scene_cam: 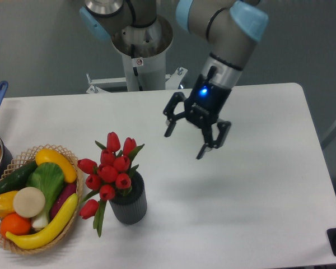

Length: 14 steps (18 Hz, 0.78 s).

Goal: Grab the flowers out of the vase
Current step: 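Move the open gripper down toward the red tulips in the black vase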

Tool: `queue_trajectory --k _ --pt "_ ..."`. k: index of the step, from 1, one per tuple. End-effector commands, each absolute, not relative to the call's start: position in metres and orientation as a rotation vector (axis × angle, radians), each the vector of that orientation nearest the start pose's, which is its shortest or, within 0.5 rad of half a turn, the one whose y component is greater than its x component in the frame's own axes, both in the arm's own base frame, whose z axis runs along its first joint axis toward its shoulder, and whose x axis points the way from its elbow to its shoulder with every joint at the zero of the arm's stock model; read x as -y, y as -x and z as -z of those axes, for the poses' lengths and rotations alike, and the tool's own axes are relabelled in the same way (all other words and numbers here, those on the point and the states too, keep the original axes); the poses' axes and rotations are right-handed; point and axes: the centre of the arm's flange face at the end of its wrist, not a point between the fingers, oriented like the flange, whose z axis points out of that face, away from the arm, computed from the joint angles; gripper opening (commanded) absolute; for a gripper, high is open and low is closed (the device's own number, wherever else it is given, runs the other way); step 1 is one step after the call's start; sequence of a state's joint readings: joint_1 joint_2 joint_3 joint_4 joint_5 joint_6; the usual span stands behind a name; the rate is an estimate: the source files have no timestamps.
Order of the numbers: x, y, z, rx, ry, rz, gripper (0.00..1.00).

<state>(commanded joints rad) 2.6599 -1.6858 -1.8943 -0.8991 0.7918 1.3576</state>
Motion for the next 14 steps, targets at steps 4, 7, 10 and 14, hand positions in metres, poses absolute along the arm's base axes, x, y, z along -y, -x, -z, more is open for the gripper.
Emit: queue_trajectory --k 4,7,10,14 --pt "-0.424 0.357 -0.36 -0.411 2.218 0.138 1.0" --pt "-0.437 0.351 -0.357 -0.423 2.159 0.184 1.0" --pt "-0.459 0.352 -0.348 -0.46 2.137 0.2 1.0" --pt "-0.47 0.345 -0.336 -0.474 2.135 0.235 1.0"
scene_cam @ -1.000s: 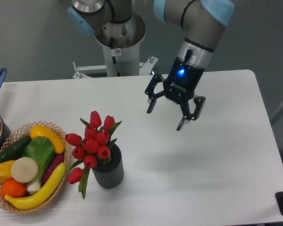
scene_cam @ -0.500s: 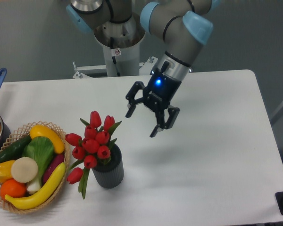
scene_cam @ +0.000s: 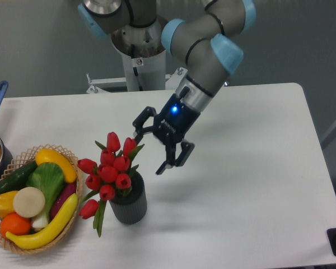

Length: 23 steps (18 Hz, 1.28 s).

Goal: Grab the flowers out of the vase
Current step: 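Move the open gripper down toward the red tulips in the black vase, then lower the gripper around the tulip stems and close it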

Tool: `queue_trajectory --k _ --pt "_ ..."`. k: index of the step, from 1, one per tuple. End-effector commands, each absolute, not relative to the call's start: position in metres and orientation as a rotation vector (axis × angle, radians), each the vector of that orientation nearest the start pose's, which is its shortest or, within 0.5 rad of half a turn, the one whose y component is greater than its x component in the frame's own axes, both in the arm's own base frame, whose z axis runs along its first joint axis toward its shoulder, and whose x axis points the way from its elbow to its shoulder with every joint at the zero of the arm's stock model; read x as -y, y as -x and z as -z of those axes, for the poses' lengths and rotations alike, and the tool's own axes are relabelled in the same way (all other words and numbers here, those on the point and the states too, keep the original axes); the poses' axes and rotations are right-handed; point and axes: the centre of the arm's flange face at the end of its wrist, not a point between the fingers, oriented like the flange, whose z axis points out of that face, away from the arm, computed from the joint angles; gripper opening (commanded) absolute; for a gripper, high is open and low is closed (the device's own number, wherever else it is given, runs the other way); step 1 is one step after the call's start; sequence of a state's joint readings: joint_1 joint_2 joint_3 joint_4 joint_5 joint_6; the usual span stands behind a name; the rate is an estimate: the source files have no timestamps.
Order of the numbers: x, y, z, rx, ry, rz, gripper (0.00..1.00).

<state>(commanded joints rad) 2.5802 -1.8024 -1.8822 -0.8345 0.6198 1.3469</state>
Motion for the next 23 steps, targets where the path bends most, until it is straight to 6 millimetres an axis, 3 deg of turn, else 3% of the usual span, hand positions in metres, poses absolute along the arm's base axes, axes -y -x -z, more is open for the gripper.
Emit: queue_trajectory --k 5,12,23 --pt "-0.479 0.347 -0.343 -0.416 2.128 0.272 1.0" --pt "-0.497 0.341 -0.336 -0.439 2.129 0.303 1.0" --pt "-0.508 0.336 -0.326 -0.441 2.134 0.313 1.0"
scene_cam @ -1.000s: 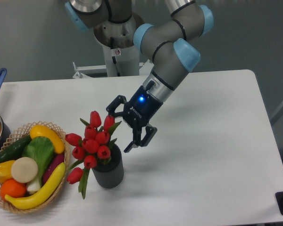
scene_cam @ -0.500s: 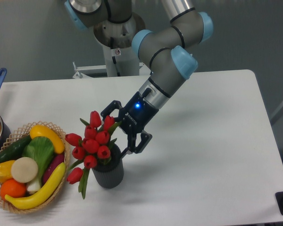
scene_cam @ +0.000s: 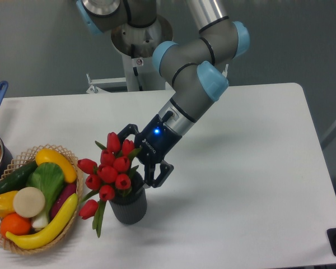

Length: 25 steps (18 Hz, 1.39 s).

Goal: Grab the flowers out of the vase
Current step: 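Lower the gripper around the tulip stems and close it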

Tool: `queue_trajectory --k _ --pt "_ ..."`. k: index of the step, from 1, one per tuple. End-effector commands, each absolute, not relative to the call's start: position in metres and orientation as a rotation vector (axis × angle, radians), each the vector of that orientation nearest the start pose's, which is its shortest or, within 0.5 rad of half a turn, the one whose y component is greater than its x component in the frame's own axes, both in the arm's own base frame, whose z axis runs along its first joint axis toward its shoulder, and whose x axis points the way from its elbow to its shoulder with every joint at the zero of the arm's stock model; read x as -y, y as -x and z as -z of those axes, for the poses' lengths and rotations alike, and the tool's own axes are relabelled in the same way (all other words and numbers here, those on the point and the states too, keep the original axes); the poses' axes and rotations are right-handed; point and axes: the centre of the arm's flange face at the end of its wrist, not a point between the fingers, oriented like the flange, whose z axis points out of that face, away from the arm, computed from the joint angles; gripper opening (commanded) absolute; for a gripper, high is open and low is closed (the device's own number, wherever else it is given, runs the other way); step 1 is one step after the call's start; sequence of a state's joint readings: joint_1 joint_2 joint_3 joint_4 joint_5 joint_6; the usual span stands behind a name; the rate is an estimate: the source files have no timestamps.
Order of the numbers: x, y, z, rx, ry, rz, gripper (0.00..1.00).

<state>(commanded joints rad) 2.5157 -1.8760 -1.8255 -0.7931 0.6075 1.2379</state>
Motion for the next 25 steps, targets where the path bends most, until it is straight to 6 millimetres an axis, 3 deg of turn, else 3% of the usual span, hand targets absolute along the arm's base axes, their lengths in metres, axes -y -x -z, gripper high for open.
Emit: queue_trajectory --k 8,11,12,16,20,25 --pt "-0.5116 0.3358 -0.3224 -0.449 2.13 0.319 0.99" --pt "-0.5115 0.3359 -0.3212 -0.452 2.131 0.316 0.79" --pt "-0.5115 0.3359 -0.3212 -0.454 2.13 0.315 0.77" --pt "-0.511 0.3366 -0.324 -0.455 2.127 0.308 0.49" --pt "-0.5101 0.3382 -0.3256 -0.452 2.125 0.305 0.41" --pt "-0.5071 0.3417 -0.3308 -0.436 2.115 0.303 0.41"
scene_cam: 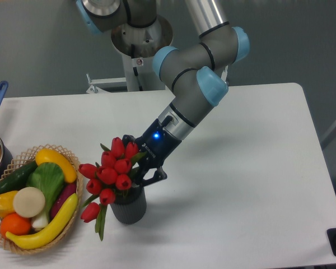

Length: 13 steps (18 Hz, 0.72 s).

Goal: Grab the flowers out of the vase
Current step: 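Lower the gripper around the tulip stems and close it, then lift the gripped tulips straight up out of the black vase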

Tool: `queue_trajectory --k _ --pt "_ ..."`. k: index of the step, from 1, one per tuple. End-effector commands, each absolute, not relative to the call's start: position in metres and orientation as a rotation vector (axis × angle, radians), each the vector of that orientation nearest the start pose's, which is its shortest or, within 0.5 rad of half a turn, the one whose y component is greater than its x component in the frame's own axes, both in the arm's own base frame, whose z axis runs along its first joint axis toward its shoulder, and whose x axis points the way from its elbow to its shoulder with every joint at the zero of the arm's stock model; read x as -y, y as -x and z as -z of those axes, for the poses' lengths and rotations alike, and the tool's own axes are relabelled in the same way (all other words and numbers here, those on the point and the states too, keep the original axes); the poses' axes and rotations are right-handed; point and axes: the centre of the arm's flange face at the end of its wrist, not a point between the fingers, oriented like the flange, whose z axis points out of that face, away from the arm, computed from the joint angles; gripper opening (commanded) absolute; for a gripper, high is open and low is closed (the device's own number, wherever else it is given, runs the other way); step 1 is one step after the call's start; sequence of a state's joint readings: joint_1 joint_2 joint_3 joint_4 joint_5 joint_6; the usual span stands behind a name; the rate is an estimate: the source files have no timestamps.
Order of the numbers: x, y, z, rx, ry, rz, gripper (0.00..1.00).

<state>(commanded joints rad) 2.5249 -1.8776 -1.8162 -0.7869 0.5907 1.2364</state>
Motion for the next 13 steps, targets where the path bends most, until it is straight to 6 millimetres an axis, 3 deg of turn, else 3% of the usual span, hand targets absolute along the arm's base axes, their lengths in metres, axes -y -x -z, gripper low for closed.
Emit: queue_trajectory --k 13 --pt "-0.489 0.341 -0.404 -0.254 2.018 0.356 0.42"
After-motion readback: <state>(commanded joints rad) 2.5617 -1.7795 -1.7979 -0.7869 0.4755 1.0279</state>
